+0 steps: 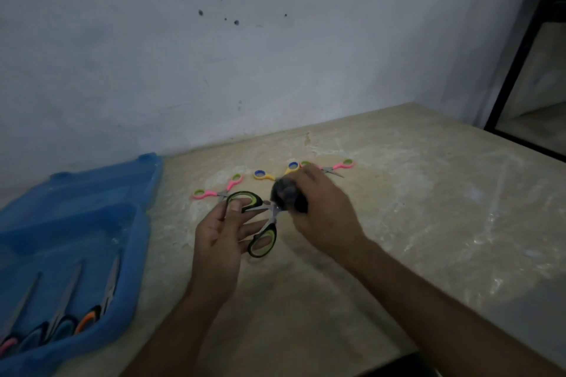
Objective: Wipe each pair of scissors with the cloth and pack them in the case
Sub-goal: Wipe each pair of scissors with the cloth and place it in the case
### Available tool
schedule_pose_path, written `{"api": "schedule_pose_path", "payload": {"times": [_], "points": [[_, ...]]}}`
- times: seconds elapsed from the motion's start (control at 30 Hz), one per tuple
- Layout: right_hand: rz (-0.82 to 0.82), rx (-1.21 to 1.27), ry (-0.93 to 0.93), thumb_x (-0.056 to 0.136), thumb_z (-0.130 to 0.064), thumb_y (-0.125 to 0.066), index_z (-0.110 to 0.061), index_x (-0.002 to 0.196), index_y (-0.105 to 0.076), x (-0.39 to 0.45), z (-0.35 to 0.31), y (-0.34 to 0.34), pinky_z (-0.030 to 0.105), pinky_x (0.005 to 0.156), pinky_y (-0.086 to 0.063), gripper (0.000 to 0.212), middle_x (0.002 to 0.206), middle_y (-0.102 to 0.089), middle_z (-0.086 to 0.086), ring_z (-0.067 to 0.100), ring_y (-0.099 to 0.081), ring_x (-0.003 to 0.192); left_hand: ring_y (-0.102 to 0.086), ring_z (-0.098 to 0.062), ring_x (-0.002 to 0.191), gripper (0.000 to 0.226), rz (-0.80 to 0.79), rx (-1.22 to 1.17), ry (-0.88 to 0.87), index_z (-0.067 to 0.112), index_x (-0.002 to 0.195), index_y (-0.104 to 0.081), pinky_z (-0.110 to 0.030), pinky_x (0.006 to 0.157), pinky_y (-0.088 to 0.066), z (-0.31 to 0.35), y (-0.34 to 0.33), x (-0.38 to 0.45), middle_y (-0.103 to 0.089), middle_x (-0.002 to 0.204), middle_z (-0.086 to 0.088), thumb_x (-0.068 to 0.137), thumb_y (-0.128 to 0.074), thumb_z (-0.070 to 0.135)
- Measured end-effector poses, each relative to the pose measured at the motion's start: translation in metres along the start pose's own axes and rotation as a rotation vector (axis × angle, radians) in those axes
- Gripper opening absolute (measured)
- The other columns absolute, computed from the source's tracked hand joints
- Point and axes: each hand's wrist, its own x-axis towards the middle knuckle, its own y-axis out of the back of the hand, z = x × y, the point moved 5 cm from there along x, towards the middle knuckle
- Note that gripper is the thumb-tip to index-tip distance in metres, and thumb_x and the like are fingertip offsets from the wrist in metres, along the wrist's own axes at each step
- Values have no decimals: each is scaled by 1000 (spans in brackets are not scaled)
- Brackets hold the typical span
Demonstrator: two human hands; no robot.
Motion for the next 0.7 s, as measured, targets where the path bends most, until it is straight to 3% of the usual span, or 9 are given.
{"api": "schedule_pose_path", "payload": {"times": [0.13,0.2,0.27,0.33,0.4,0.5,0.57,0.63,0.7], "points": [[177,-63,-153,83,-11,-71,-12,107,-67,20,37,34,36,70,-51,24,106,-61,8,32,-64,89,-77,-29,77,33,-1,-12,-10,-3,116,-63,-31,56,-61,1,3,-1,-78,104,-17,107,-42,21],[245,-31,-123,83,-11,-70,-14,106,-65,20,26,45,34,69,-50,23,106,-60,6,28,-62,88,-77,-27,76,32,24,-11,-14,-2,116,-64,-30,56,-61,2,4,1,-78,104,-15,107,-43,21],[185,57,-10,81,-15,-65,-20,107,-63,9,-6,36,34,68,-49,26,108,-59,1,22,-60,92,-77,-24,75,31,33,-16,-8,1,115,-65,-29,56,-60,0,3,3,-78,101,-13,107,-43,21],[25,37,102,80,-21,-61,-21,112,-61,-9,-36,13,36,63,-52,32,112,-57,1,24,-60,97,-77,-22,74,29,21,-18,-5,6,111,-68,-28,57,-60,-1,1,2,-79,98,-11,107,-44,22],[-35,-11,81,80,-20,-65,-19,115,-62,-14,-28,-2,38,62,-53,35,113,-56,3,28,-60,97,-77,-22,77,28,0,-10,-2,6,111,-67,-28,57,-60,-1,1,0,-79,97,-10,106,-44,22],[53,-30,-110,79,-14,-68,-17,110,-65,6,20,7,38,69,-52,31,109,-57,4,30,-61,93,-77,-29,80,32,-5,-2,3,-1,115,-64,-31,57,-61,-1,3,-2,-78,102,-17,107,-42,21],[206,-48,-226,84,-13,-68,-16,105,-66,10,43,26,36,71,-49,22,105,-58,4,30,-61,91,-78,-29,80,32,12,-3,-1,-1,116,-63,-32,59,-62,0,5,-1,-78,104,-17,107,-42,21],[305,10,-229,83,-13,-69,-17,103,-64,0,34,34,35,69,-47,21,103,-58,3,28,-60,90,-78,-27,79,31,36,-22,-5,0,116,-64,-32,59,-62,1,4,2,-78,105,-14,107,-42,22],[226,68,-113,80,-13,-68,-20,105,-62,-15,0,23,34,66,-48,27,107,-59,1,23,-59,93,-78,-27,80,31,42,-22,-11,2,116,-64,-32,58,-62,1,2,1,-78,105,-13,107,-43,22]]}}
